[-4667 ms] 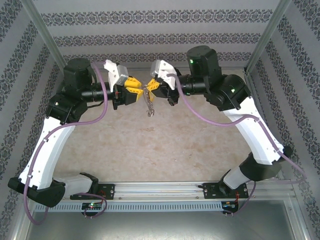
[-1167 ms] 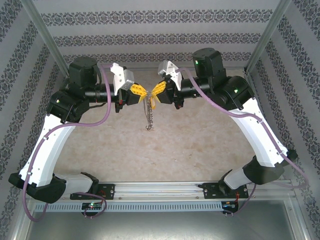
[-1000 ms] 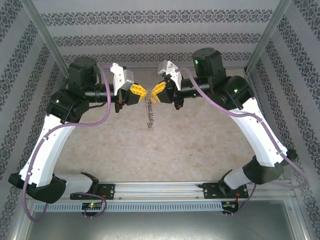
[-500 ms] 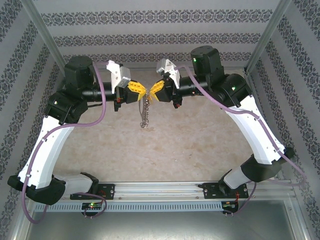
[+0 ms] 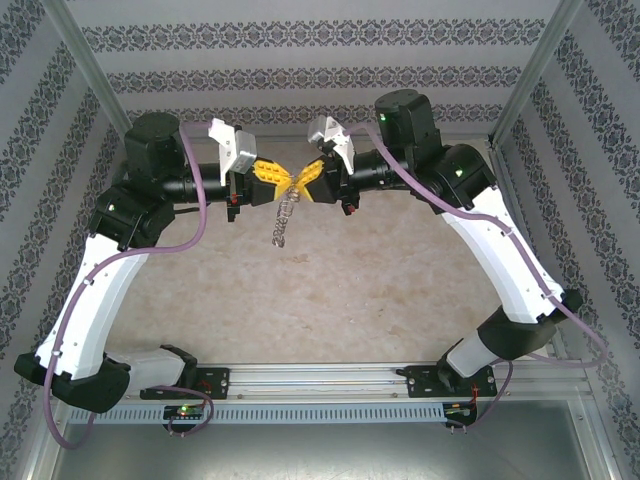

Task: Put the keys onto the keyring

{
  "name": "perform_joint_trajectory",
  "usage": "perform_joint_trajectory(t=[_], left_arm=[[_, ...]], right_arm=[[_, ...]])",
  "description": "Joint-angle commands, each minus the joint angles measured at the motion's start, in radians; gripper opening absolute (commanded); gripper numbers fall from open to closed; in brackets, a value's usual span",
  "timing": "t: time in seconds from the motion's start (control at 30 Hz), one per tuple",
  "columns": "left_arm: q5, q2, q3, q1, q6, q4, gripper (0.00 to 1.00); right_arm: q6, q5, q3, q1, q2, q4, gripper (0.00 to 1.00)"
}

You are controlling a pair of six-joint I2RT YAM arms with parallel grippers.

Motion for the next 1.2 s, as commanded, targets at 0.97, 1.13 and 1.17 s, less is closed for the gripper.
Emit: perform_joint_trajectory(t=[0.97, 1.13, 1.17], left_arm=[[0.079, -0.014, -0.015, 0.047, -0.079, 0.165, 0.0], [0.082, -0.015, -0.014, 0.049, -0.088, 0.174, 0.0], [0.085, -0.015, -0.013, 0.049, -0.09, 0.177, 0.0]], right_arm=[[0.113, -0.009, -0.161, -0.061, -0.123, 0.265, 0.28], [0.14, -0.06, -0.191, -0.067, -0.142, 0.289, 0.32], [0.144, -0.06, -0.201, -0.067, -0.151, 0.299, 0.33]])
